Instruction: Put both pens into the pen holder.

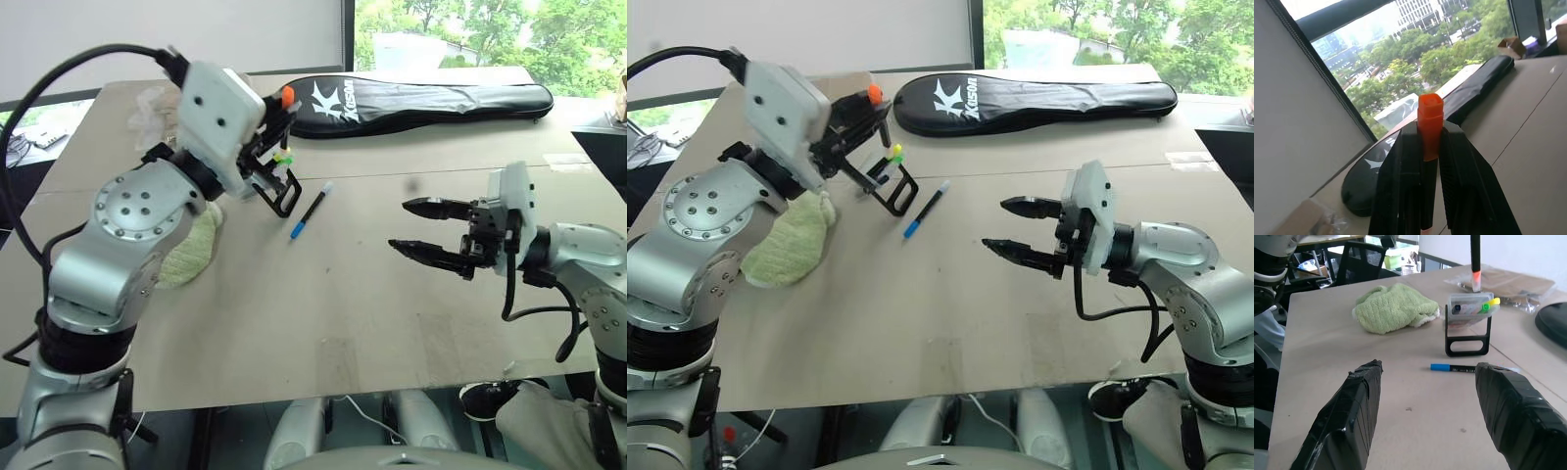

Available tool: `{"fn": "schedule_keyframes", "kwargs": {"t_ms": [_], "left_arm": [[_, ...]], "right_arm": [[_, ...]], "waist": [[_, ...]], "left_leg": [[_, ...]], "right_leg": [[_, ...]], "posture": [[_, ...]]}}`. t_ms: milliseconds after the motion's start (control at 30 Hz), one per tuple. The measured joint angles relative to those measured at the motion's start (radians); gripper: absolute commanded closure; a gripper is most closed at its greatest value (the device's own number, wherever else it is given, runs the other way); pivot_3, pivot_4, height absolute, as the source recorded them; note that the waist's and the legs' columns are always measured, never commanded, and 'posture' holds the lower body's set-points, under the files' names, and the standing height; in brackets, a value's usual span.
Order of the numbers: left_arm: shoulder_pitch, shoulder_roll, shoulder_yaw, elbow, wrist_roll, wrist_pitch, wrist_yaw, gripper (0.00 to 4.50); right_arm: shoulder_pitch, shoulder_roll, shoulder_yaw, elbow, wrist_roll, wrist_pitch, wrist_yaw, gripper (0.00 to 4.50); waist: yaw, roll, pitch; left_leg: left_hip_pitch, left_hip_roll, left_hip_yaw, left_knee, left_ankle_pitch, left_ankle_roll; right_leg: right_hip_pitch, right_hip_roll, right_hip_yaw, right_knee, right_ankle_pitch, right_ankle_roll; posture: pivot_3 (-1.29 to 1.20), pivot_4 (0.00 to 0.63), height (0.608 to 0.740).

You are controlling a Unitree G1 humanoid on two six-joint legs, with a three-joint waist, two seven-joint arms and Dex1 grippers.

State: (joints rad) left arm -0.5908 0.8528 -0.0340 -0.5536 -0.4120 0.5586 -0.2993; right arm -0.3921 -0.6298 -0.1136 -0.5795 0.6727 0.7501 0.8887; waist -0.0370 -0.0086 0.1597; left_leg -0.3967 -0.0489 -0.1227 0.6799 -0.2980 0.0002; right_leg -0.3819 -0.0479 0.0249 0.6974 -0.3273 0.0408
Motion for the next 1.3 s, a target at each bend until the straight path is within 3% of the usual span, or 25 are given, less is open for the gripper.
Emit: {"fn": "schedule_keyframes", "kwargs": {"t_ms": [100, 300, 567, 800, 867, 1000, 1100, 1167, 1300], "left_arm": [[0.006, 0.011, -0.026, 0.000, 0.065, 0.000, -0.018, 4.50], [0.000, -0.058, -0.062, 0.089, 0.163, -0.004, -0.042, 4.50], [0.000, -0.111, -0.100, 0.331, 0.333, -0.183, -0.092, 4.50], [-0.020, -0.213, -0.060, 0.347, 0.298, -0.236, -0.139, 1.32], [-0.040, -0.260, -0.011, 0.301, 0.180, -0.129, -0.170, 0.49], [-0.108, -0.322, 0.030, 0.154, -0.021, 0.173, -0.159, 0.49], [-0.143, -0.323, 0.023, 0.111, -0.042, 0.357, -0.105, 0.49], [-0.191, -0.318, -0.045, 0.123, -0.044, 0.575, -0.071, 0.49], [-0.220, -0.435, -0.129, 0.241, 0.020, 0.783, 0.055, 0.49]], "right_arm": [[0.002, -0.013, -0.006, 0.002, -0.002, -0.034, 0.004, 1.29], [0.002, -0.012, -0.008, 0.012, 0.007, -0.111, 0.007, 1.29], [0.007, -0.011, -0.016, 0.005, 0.039, -0.151, -0.015, 1.29], [0.031, -0.011, -0.021, -0.014, 0.041, -0.181, -0.046, 1.23], [0.045, -0.012, -0.023, -0.020, 0.042, -0.186, -0.056, 1.23], [0.060, -0.013, -0.024, -0.032, 0.043, -0.187, -0.082, 1.23], [0.062, -0.017, -0.025, -0.032, 0.043, -0.187, -0.093, 1.23], [0.066, -0.019, -0.027, -0.033, 0.044, -0.187, -0.106, 1.23], [0.081, -0.021, -0.031, -0.044, 0.044, -0.187, -0.131, 1.23]], "waist": [[0.002, 0.000, 0.000], [0.002, -0.001, 0.000], [0.003, -0.001, 0.000], [0.004, -0.001, 0.000], [0.004, -0.001, 0.000], [0.001, -0.001, 0.000], [-0.003, -0.001, 0.000], [-0.003, -0.001, 0.000], [0.001, -0.001, 0.000]], "left_leg": [[0.000, 0.000, 0.000, 0.000, 0.000, 0.000], [0.000, 0.000, -0.001, 0.000, 0.000, 0.000], [0.000, 0.000, -0.002, 0.001, 0.000, 0.000], [-0.001, 0.000, -0.003, 0.002, 0.000, 0.000], [-0.001, 0.000, -0.003, 0.002, 0.000, 0.000], [-0.001, 0.000, -0.004, 0.003, 0.000, 0.000], [0.000, 0.000, -0.004, 0.003, 0.000, 0.000], [0.000, 0.000, -0.003, 0.003, 0.000, 0.000], [0.000, -0.001, -0.003, 0.005, 0.000, 0.000]], "right_leg": [[0.000, 0.000, 0.000, 0.000, 0.000, 0.000], [0.001, 0.000, -0.002, 0.000, 0.000, 0.000], [0.001, 0.000, -0.003, 0.000, 0.000, 0.000], [0.001, -0.001, -0.004, 0.000, 0.000, 0.000], [0.001, -0.001, -0.004, 0.000, 0.000, 0.000], [0.002, -0.001, -0.005, 0.000, 0.000, 0.000], [0.002, 0.000, -0.005, 0.001, 0.000, 0.000], [0.003, 0.001, -0.005, 0.002, 0.000, 0.000], [0.003, 0.001, -0.007, 0.001, 0.000, 0.000]], "posture": [[0.00, 0.150, 0.740], [0.00, 0.150, 0.740], [0.00, 0.150, 0.740], [0.00, 0.150, 0.740], [0.00, 0.150, 0.740], [0.00, 0.150, 0.740], [0.00, 0.150, 0.740], [0.00, 0.150, 0.740], [0.00, 0.150, 0.740]]}}
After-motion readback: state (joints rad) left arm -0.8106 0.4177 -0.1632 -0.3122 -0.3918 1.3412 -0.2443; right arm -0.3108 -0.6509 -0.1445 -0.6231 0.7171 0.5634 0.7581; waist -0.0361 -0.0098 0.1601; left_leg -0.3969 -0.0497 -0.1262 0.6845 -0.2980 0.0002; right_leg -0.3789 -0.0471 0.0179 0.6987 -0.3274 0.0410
